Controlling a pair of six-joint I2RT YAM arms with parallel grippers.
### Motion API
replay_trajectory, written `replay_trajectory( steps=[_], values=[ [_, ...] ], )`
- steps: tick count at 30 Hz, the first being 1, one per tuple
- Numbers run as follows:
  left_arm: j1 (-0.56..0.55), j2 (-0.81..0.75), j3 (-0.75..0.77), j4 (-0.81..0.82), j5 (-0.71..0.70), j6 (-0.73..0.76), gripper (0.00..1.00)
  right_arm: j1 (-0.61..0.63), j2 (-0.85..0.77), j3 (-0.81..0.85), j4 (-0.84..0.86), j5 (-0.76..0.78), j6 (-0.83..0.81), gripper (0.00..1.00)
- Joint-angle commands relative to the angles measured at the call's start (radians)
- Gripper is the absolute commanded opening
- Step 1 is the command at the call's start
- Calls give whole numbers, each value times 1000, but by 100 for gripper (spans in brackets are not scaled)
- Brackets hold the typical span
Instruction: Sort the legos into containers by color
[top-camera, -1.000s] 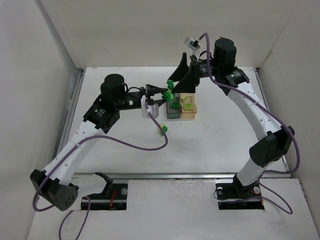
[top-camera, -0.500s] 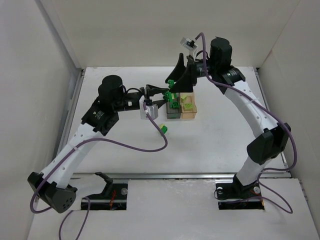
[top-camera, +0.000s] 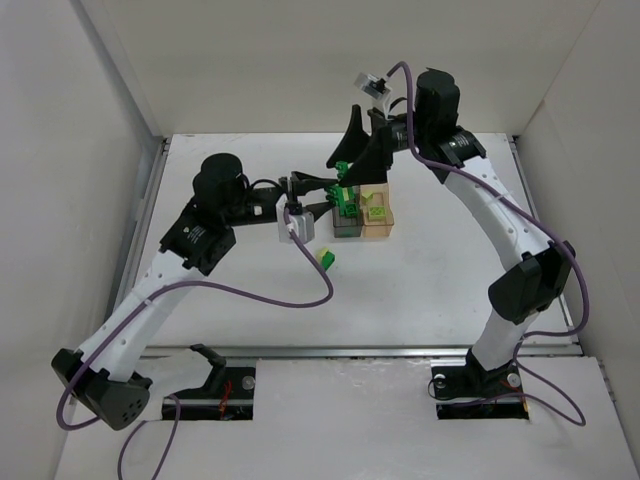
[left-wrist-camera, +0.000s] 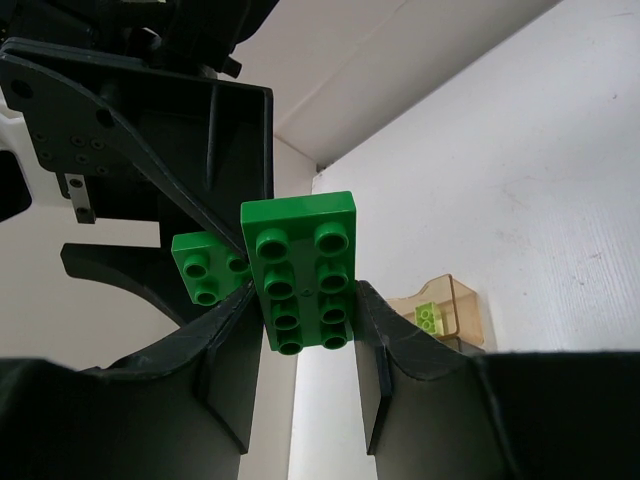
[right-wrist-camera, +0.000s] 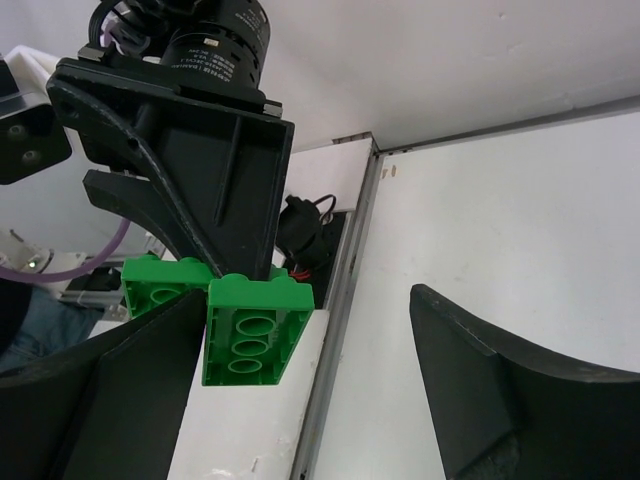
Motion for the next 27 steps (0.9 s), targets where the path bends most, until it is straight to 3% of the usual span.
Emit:
replay_trajectory(
  steps=[1,10,13,16,18,20,22,24,27],
  values=[
    [-9,-45,-8,58,41,-12,0,10,1,57,43,-19,-23,86],
    [-9,-64,-8,30,32,-12,0,1,21,67,43,-19,-14,74],
    [-9,-64,-18,30,32,-12,0,1,41,92,43,4,12,99],
    [-9,-74,-27,39,23,-12,0,1,41,103,43,4,12,99],
    [-9,-74,-27,39,23,-12,0,1,41,103,43,4,12,94],
    [-9,-74,-27,39,23,-12,0,1,41,103,43,4,12,75],
    [-9,-74,-27,39,23,-12,0,1,41,103,43,4,12,72],
    [-9,-74,-27,39,23,-12,0,-8,41,103,43,4,23,87],
    [-9,-74,-27,39,23,-21,0,-8,41,112,43,13,23,92]
  ],
)
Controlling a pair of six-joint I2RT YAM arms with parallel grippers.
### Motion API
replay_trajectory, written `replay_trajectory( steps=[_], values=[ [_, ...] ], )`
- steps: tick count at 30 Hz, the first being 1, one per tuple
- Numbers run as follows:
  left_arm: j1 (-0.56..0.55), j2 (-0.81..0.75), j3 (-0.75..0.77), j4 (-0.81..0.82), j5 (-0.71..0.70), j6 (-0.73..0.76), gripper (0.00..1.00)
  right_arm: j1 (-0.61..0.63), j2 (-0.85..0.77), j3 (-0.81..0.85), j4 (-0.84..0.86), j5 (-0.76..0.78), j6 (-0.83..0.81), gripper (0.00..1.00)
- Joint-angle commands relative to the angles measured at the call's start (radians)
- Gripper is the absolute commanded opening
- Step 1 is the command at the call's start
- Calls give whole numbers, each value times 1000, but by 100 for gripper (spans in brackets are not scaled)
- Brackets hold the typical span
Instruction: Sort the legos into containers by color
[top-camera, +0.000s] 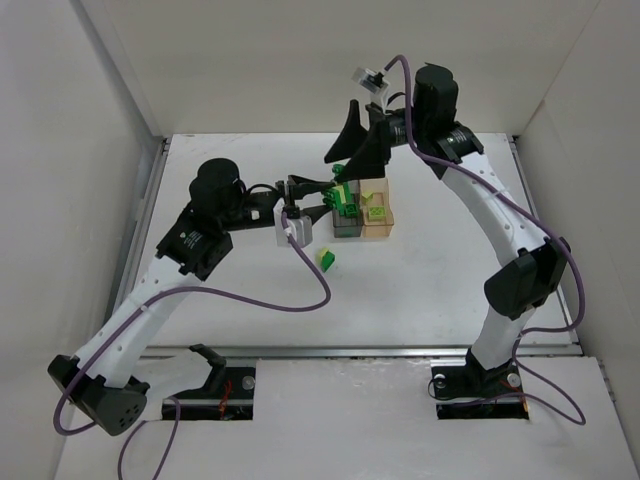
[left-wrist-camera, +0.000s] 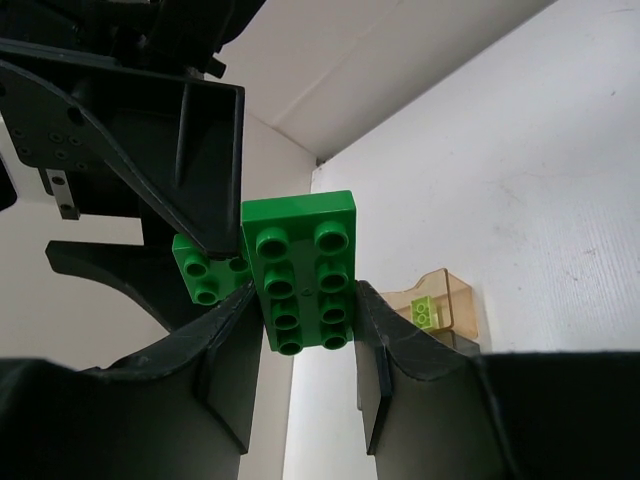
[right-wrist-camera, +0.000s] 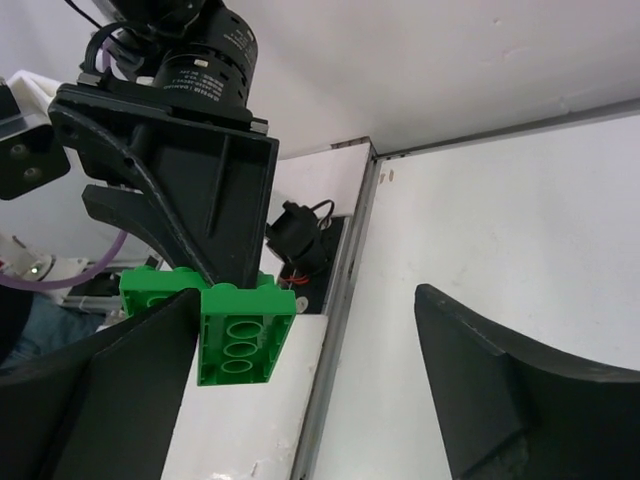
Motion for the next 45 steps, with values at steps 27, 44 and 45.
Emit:
replay_trajectory(
  steps=[27,44,45],
  values=[
    [-7,-66,-83,99,-266,-304,0,-100,-22,-237,33,684,124,0],
    [25,-84,-174,220,-317,-671,0,-17,288,-108,-212,893,-108,61],
    [25,-74,-174,220,-306,-697,0,-17,288,-96,-221,884,-125,69]
  ],
)
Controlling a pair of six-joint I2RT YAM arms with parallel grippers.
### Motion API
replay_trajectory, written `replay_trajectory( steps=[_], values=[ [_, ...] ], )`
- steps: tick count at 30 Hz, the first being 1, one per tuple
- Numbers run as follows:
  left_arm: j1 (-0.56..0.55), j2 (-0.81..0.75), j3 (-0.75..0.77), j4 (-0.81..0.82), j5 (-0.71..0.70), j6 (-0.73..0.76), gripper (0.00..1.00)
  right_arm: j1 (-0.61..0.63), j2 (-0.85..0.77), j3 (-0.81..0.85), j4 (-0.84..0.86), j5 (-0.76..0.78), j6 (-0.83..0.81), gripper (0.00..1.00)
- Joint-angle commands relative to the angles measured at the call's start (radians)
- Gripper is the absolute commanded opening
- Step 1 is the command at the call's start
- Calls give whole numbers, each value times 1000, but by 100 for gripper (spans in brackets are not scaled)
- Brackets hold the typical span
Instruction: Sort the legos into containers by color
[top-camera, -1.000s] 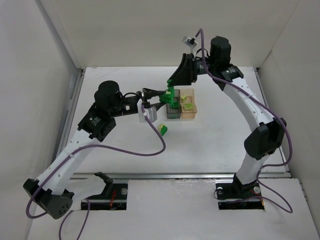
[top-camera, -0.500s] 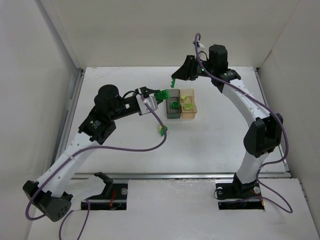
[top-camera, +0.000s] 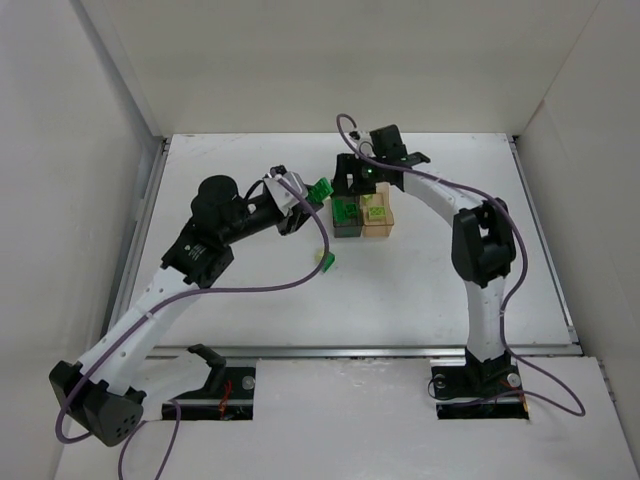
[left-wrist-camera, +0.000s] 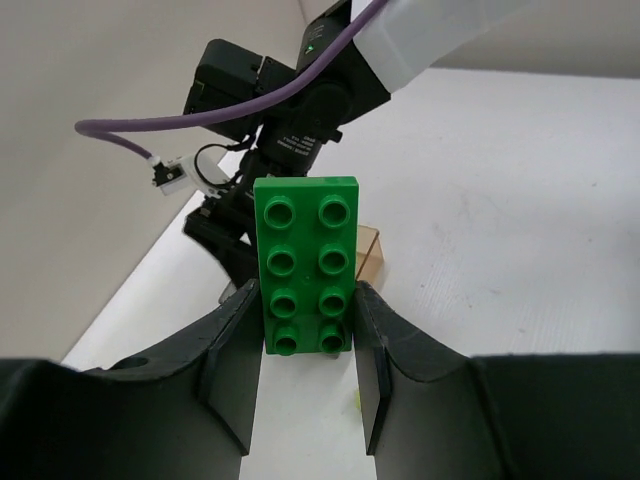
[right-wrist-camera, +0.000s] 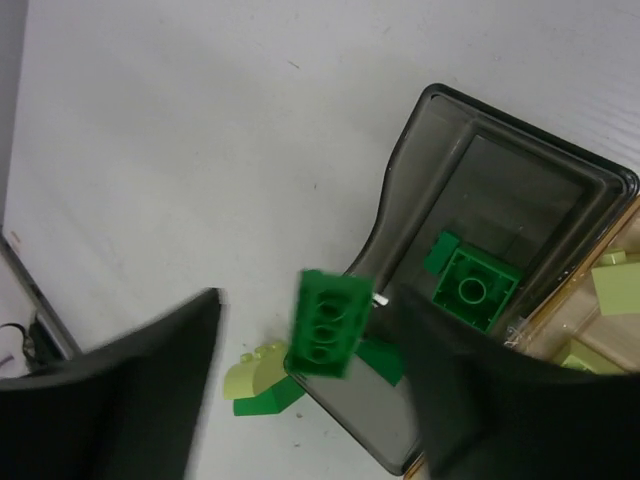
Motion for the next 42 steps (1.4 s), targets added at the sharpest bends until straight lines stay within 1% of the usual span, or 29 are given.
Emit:
replay_trajectory(
  steps=[1,3,5,7,8,9,10,11,12,13,14,15,17,20,21,25,26,29,35,38,40,42],
  values=[
    [4,-11,3,101,33,-113,0,-4,-64,54,-3,-34,-89,87],
    [4,15,33,124,42,-162,0,-4,-106,54,-12,-49,-150,97],
    [4,30,51,156,43,-245,0,-4,-139,43,-32,-81,-207,98],
    [30,64,82,178,104,-292,0,-4,-205,31,-52,-95,-291,98],
    [40,79,92,201,139,-320,0,-16,-236,21,-52,-118,-314,99],
    [54,96,112,215,179,-383,0,-27,-270,-21,-52,-147,-334,99],
    [83,130,112,233,269,-420,0,-40,-347,-50,-2,-185,-345,99],
    [99,147,122,257,315,-460,0,-72,-391,-84,35,-277,-345,99],
    [113,162,122,331,358,-502,0,-88,-434,-116,74,-326,-345,99],
    [123,196,122,372,404,-586,0,-99,-512,-177,142,-363,-345,99],
    [134,214,122,417,488,-619,0,-99,-547,-203,170,-385,-345,99],
    [134,233,137,467,516,-642,0,-99,-580,-225,186,-417,-363,99],
    [134,283,190,485,577,-664,0,-99,-638,-254,197,-462,-397,99],
    [143,332,246,508,622,-673,0,-99,-678,-265,197,-558,-408,99],
    [143,333,256,520,651,-673,0,-87,-678,-265,207,-574,-408,95],
    [143,357,286,520,687,-682,0,-58,-700,-256,207,-550,-432,85],
    [134,357,286,520,696,-682,0,-57,-700,-256,207,-539,-432,78],
    [134,357,286,520,721,-692,0,-57,-700,-256,207,-542,-443,69],
    [134,357,277,520,733,-692,0,-48,-678,-233,207,-588,-443,69],
    [134,366,277,520,722,-692,0,-39,-678,-233,207,-640,-452,69],
    [134,366,277,520,722,-692,0,-21,-678,-233,195,-652,-452,72],
    [134,376,277,520,722,-682,0,-21,-678,-233,184,-652,-452,72]
  ],
)
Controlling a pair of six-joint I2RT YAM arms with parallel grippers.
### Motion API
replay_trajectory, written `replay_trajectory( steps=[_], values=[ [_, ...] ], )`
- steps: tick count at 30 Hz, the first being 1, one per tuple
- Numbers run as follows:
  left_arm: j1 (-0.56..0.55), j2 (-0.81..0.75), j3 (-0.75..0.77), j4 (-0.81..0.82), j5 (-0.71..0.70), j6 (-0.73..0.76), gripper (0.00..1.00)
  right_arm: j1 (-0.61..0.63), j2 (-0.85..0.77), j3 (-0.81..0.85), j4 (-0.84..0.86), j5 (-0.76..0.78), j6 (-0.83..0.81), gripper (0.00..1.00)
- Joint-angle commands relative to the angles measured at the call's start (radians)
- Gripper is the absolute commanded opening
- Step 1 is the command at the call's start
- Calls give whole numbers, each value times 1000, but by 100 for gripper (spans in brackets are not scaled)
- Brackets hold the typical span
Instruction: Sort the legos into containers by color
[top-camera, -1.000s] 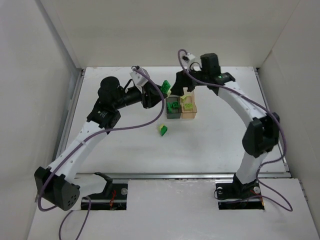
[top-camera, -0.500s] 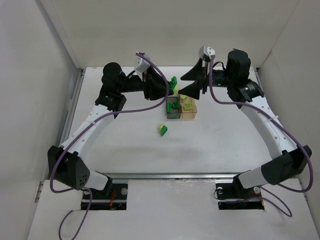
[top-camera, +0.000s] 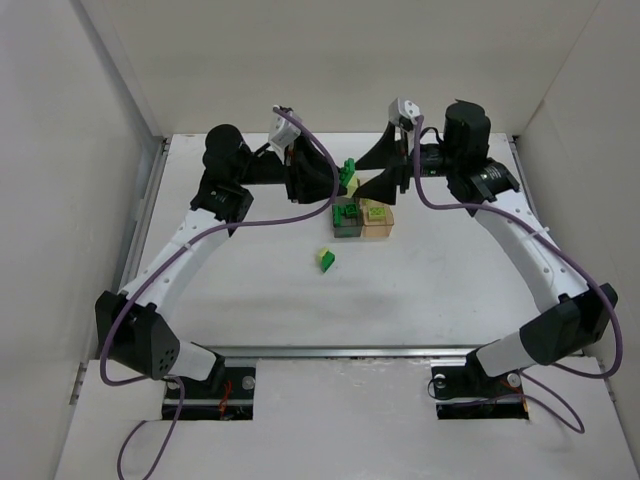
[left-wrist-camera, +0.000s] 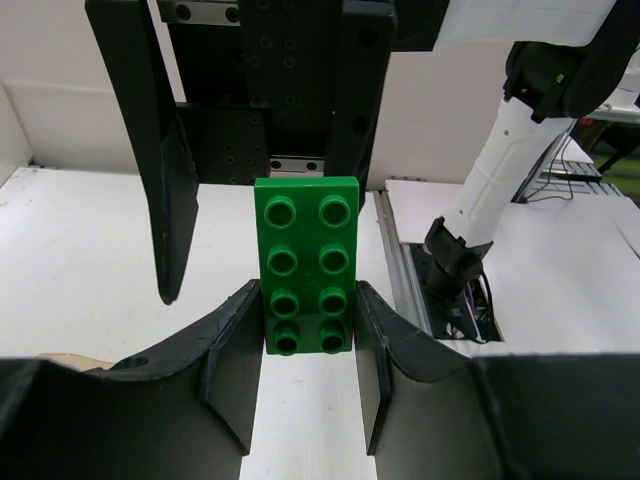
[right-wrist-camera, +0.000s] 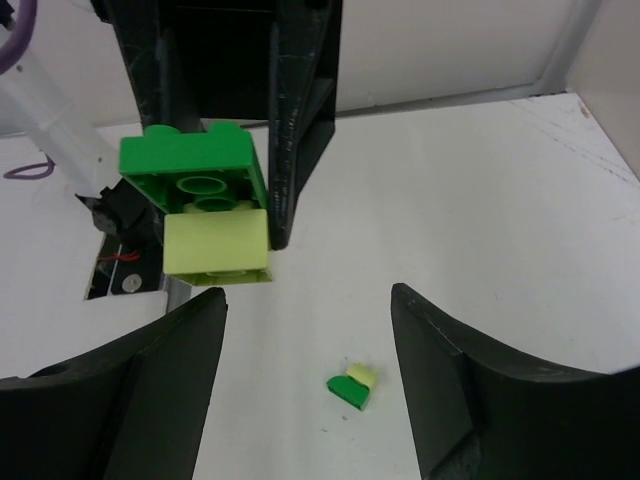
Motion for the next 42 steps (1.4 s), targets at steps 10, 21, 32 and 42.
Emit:
replay_trajectory(
  steps=[10,21,32,42],
  values=[
    [-2,21,18,60,29,7,0,48,-38,41,19,-6,-24,68],
    [39,30,51,60,11,27,0,48,-37,46,-149,4,-107,91],
    [39,39,36,42,-1,59,0,68,-55,65,-117,17,-106,97],
    [19,1,-30,33,9,68,0,68,-12,108,-99,53,-87,83]
  ],
)
